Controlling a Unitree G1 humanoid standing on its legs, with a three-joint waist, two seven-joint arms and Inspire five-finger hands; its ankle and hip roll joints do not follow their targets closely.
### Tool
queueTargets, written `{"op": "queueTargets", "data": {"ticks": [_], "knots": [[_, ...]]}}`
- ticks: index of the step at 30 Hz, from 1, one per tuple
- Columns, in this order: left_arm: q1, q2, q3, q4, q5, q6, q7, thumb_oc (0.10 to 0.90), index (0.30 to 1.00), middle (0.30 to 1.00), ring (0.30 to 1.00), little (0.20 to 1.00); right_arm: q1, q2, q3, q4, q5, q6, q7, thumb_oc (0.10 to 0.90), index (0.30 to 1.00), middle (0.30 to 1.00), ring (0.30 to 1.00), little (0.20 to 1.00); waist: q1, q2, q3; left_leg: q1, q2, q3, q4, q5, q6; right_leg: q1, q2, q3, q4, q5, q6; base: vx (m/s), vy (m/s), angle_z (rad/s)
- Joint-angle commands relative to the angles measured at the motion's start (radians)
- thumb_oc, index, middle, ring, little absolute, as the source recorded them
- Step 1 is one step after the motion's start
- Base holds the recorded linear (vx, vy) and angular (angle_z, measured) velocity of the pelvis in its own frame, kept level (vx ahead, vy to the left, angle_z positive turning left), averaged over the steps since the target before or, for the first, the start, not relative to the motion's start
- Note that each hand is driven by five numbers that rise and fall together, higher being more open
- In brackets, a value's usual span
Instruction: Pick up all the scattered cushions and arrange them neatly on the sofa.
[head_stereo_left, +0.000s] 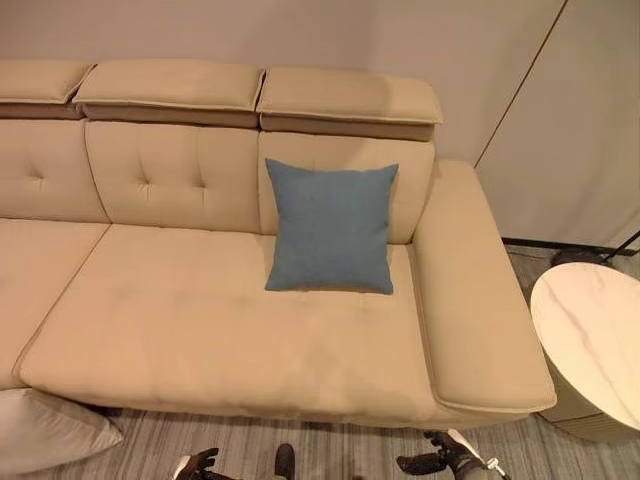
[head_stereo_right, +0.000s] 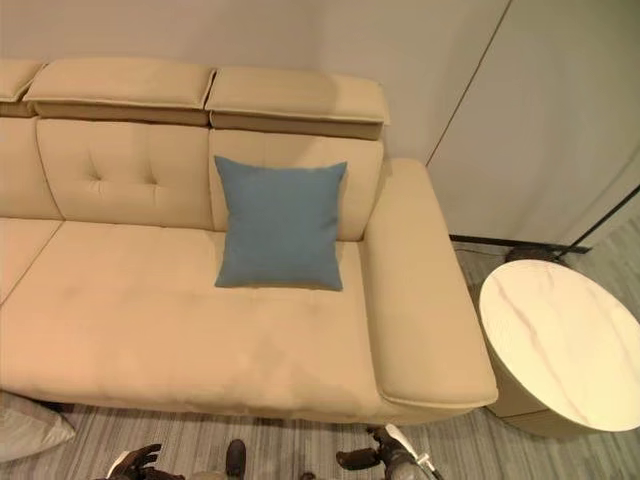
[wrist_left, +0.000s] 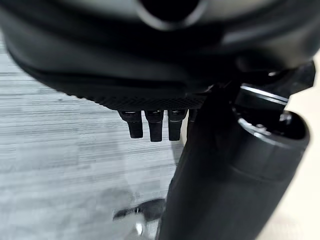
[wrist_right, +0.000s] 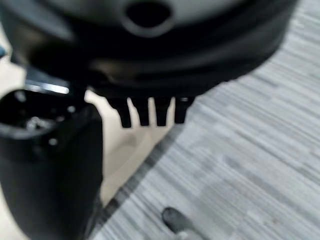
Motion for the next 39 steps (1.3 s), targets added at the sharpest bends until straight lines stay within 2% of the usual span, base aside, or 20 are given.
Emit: {"op": "queueTargets", "data": {"ticks": [1,3,4,7,8,10,11,12,18,19,20,22,29,30,33,34,35,36,38,39], "knots": [[-0.077,0.032,-0.021,-0.061,-0.019,-0.033,0.022,0.800,0.900,0.900,0.900,0.900,0.021,-0.034,-0.014,-0.021,0.035,-0.004,-0.033,0.800,0.900,0.900,0.900,0.900,-0.019,-0.095,-0.019,-0.089,-0.081,-0.019,0.050,-0.048,0.000,0.016,-0.034,0.040,-0.119,0.131,0.064,-0.34,-0.080,0.82],[-0.086,0.031,-0.039,-0.073,-0.008,-0.033,0.017,0.800,0.900,0.900,0.900,0.900,0.029,-0.038,-0.020,-0.016,0.041,-0.004,-0.036,0.800,0.900,0.900,0.900,0.900,-0.037,-0.106,-0.008,-0.100,-0.088,0.029,0.113,-0.092,0.011,-0.008,-0.049,0.018,-0.121,0.153,0.062,-0.38,-0.053,1.23],[-0.083,0.031,-0.048,-0.077,0.007,-0.030,0.013,0.800,0.900,0.900,0.900,0.900,0.049,-0.033,-0.027,-0.006,0.041,-0.004,-0.036,0.800,0.900,0.900,0.900,0.900,-0.056,-0.119,-0.010,-0.081,-0.098,0.067,0.183,-0.152,0.020,-0.020,-0.074,-0.014,-0.130,0.173,0.060,-0.22,-0.003,1.12],[-0.080,0.031,-0.050,-0.077,0.015,-0.029,0.009,0.800,0.900,0.900,0.900,0.900,0.059,-0.028,-0.034,0.001,0.045,-0.005,-0.033,0.800,0.900,0.900,0.900,0.900,-0.068,-0.120,-0.012,-0.058,-0.097,0.080,0.198,-0.187,0.022,-0.019,-0.083,-0.035,-0.136,0.180,0.059,-0.11,0.029,0.84],[-0.078,0.028,-0.061,-0.071,0.031,-0.029,0.005,0.800,0.900,0.900,0.900,0.900,0.080,-0.017,-0.043,0.012,0.043,-0.005,-0.033,0.800,0.900,0.900,0.900,0.900,-0.090,-0.120,-0.026,0.008,-0.089,0.120,0.186,-0.224,0.024,-0.024,-0.101,-0.074,-0.149,0.192,0.064,-0.06,0.051,0.90],[-0.078,0.025,-0.067,-0.068,0.038,-0.028,0.006,0.800,0.900,0.900,0.900,0.900,0.089,-0.013,-0.042,0.018,0.037,-0.005,-0.034,0.800,0.900,0.900,0.900,0.900,-0.106,-0.114,-0.030,0.044,-0.084,0.146,0.174,-0.238,0.024,-0.022,-0.107,-0.105,-0.157,0.195,0.068,-0.10,0.131,0.84],[-0.075,0.022,-0.083,-0.066,0.056,-0.029,0.003,0.800,0.900,0.900,0.900,0.900,0.110,-0.001,-0.046,0.021,0.029,-0.008,-0.038,0.800,0.900,0.900,0.900,0.900,-0.135,-0.106,-0.041,0.091,-0.067,0.235,0.138,-0.248,0.018,-0.036,-0.125,-0.168,-0.174,0.217,0.084,-0.12,0.216,1.08],[-0.066,0.020,-0.085,-0.067,0.065,-0.026,0.000,0.800,0.900,0.900,0.900,0.900,0.116,0.005,-0.042,0.024,0.015,-0.005,-0.038,0.800,0.900,0.900,0.900,0.900,-0.145,-0.093,-0.047,0.120,-0.061,0.250,0.092,-0.243,0.015,-0.039,-0.127,-0.190,-0.172,0.219,0.089,-0.12,0.247,1.48],[-0.069,0.029,-0.094,-0.071,0.092,-0.025,-0.007,0.800,0.900,0.900,0.900,0.900,0.081,0.021,-0.003,0.040,-0.035,0.006,-0.050,0.800,0.900,0.900,0.900,0.900,-0.131,-0.068,-0.032,0.147,-0.080,0.222,-0.037,-0.195,0.024,-0.076,-0.149,-0.242,-0.088,0.221,0.110,-0.08,0.154,0.56],[-0.071,0.039,-0.093,-0.066,0.098,-0.026,-0.004,0.800,0.900,0.900,0.900,0.900,0.075,0.028,0.000,0.033,-0.030,0.004,-0.051,0.800,0.900,0.900,0.900,0.900,-0.133,-0.069,-0.022,0.141,-0.078,0.209,-0.038,-0.191,0.023,-0.092,-0.146,-0.226,-0.060,0.224,0.113,-0.18,0.112,0.64],[-0.066,0.046,-0.096,-0.047,0.116,-0.024,0.006,0.800,0.900,0.900,0.900,0.900,0.071,0.041,0.013,0.025,-0.034,0.003,-0.048,0.800,0.900,0.900,0.900,0.900,-0.137,-0.067,-0.007,0.135,-0.083,0.164,-0.038,-0.187,0.028,-0.106,-0.109,-0.139,-0.037,0.211,0.115,-0.18,0.091,0.92],[-0.063,0.049,-0.092,-0.018,0.126,-0.021,0.018,0.800,0.900,0.900,0.900,0.900,0.061,0.048,0.028,0.034,-0.045,0.004,-0.050,0.800,0.900,0.900,0.900,0.900,-0.127,-0.062,-0.001,0.118,-0.093,0.117,-0.038,-0.168,0.033,-0.103,-0.071,-0.066,-0.026,0.187,0.110,-0.13,0.076,1.25],[-0.055,0.050,-0.074,0.037,0.117,-0.020,0.032,0.800,0.900,0.900,0.900,0.900,0.027,0.049,0.049,0.031,-0.042,-0.004,-0.055,0.800,0.900,0.900,0.900,0.900,-0.106,-0.081,-0.016,0.089,-0.124,0.031,-0.038,-0.146,0.038,-0.043,-0.010,0.008,-0.056,0.138,0.086,-0.04,-0.009,0.86],[-0.051,0.049,-0.068,0.036,0.111,-0.028,0.038,0.800,0.900,0.900,0.900,0.900,0.020,0.041,0.052,0.028,-0.041,-0.007,-0.057,0.800,0.900,0.900,0.900,0.900,-0.107,-0.085,-0.019,0.082,-0.134,0.002,-0.038,-0.139,0.037,-0.037,0.009,0.060,-0.081,0.138,0.074,0.00,-0.062,0.52],[-0.056,0.041,-0.066,0.025,0.087,-0.028,0.046,0.800,0.900,0.900,0.900,0.900,0.012,0.022,0.050,0.029,-0.044,-0.005,-0.059,0.800,0.900,0.900,0.900,0.900,-0.101,-0.092,-0.008,0.061,-0.156,-0.011,-0.013,-0.141,0.032,-0.017,0.000,0.059,-0.125,0.152,0.069,-0.01,-0.047,1.37],[-0.061,0.039,-0.067,0.023,0.074,-0.031,0.046,0.800,0.900,0.900,0.900,0.900,0.011,0.010,0.044,0.029,-0.042,-0.005,-0.060,0.800,0.900,0.900,0.900,0.900,-0.104,-0.094,0.000,0.034,-0.159,0.004,0.027,-0.146,0.027,-0.008,-0.008,0.046,-0.144,0.156,0.066,-0.13,-0.024,1.70],[-0.066,0.034,-0.059,0.020,0.057,-0.029,0.046,0.800,0.900,0.900,0.900,0.900,0.008,0.001,0.033,0.031,-0.042,-0.001,-0.060,0.800,0.900,0.900,0.900,0.900,-0.116,-0.096,0.007,-0.008,-0.131,0.127,0.081,-0.156,0.017,0.006,-0.043,-0.014,-0.186,0.168,0.076,-0.16,0.010,2.01],[-0.065,0.032,-0.057,0.022,0.060,-0.024,0.040,0.800,0.900,0.900,0.900,0.900,0.003,0.001,0.033,0.038,-0.041,0.004,-0.060,0.800,0.900,0.900,0.900,0.900,-0.125,-0.100,0.009,-0.018,-0.110,0.184,0.110,-0.172,0.017,0.010,-0.056,-0.032,-0.195,0.179,0.083,-0.16,0.033,2.40],[-0.062,0.033,-0.067,0.036,0.089,-0.020,0.029,0.800,0.900,0.900,0.900,0.900,0.003,0.006,0.023,0.041,-0.026,0.006,-0.061,0.800,0.900,0.900,0.900,0.900,-0.133,-0.130,0.002,-0.029,-0.046,0.204,0.221,-0.213,0.006,0.009,-0.100,-0.055,-0.197,0.207,0.092,-0.08,0.067,1.88],[-0.062,0.033,-0.068,0.036,0.089,-0.020,0.029,0.800,0.900,0.900,0.900,0.900,0.003,0.006,0.023,0.041,-0.026,0.006,-0.061,0.800,0.900,0.900,0.900,0.900,-0.134,-0.129,0.002,-0.031,-0.045,0.202,0.225,-0.216,0.005,0.009,-0.099,-0.056,-0.197,0.207,0.092,-0.01,0.113,0.09]]}}
